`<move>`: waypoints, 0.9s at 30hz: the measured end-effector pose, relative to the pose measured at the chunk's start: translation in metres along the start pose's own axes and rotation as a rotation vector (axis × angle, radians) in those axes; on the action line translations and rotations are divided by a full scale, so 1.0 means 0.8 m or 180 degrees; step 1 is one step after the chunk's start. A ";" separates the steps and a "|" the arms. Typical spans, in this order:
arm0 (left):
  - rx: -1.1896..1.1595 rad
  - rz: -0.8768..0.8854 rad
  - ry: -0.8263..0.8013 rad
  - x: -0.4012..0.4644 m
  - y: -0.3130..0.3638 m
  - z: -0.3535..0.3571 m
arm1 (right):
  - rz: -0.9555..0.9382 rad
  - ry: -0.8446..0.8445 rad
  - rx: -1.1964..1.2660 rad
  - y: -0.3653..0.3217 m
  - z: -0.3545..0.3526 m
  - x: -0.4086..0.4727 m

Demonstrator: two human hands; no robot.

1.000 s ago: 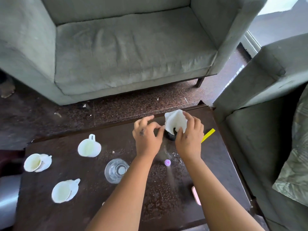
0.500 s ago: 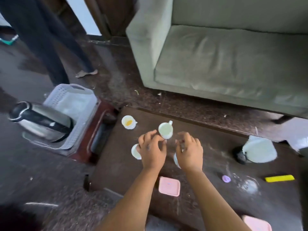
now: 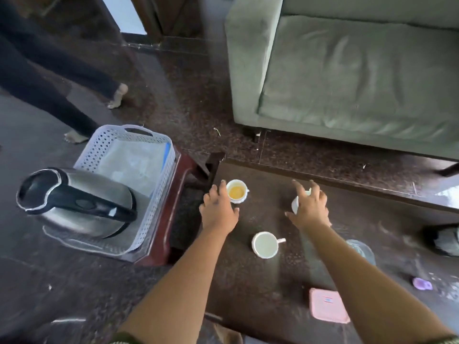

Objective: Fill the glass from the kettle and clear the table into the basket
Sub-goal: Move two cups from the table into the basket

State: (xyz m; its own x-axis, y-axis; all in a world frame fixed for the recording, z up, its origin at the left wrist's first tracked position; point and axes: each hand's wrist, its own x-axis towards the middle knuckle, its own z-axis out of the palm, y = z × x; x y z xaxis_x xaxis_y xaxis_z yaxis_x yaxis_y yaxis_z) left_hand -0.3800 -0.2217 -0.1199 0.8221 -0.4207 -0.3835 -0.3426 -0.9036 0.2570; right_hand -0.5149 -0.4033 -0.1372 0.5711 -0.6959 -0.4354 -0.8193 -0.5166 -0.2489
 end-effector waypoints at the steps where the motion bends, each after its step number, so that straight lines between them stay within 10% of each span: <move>1: 0.0174 0.0127 -0.0033 0.012 0.000 0.002 | 0.0146 -0.0066 -0.0073 -0.004 0.003 0.007; 12: -0.0186 0.0624 -0.0488 0.076 0.012 0.029 | 0.0868 0.0261 0.0190 -0.017 0.027 0.023; 27: -0.0541 0.0655 -0.0168 0.066 0.019 -0.024 | 0.0148 0.0013 0.0832 -0.103 -0.003 -0.003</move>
State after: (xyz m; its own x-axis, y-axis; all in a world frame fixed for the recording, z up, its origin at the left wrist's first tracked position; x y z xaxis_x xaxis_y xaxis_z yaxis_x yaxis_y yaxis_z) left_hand -0.3328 -0.2560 -0.1193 0.7167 -0.6018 -0.3524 -0.4151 -0.7742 0.4779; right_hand -0.4487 -0.3603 -0.1141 0.5324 -0.7181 -0.4482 -0.8298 -0.3380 -0.4440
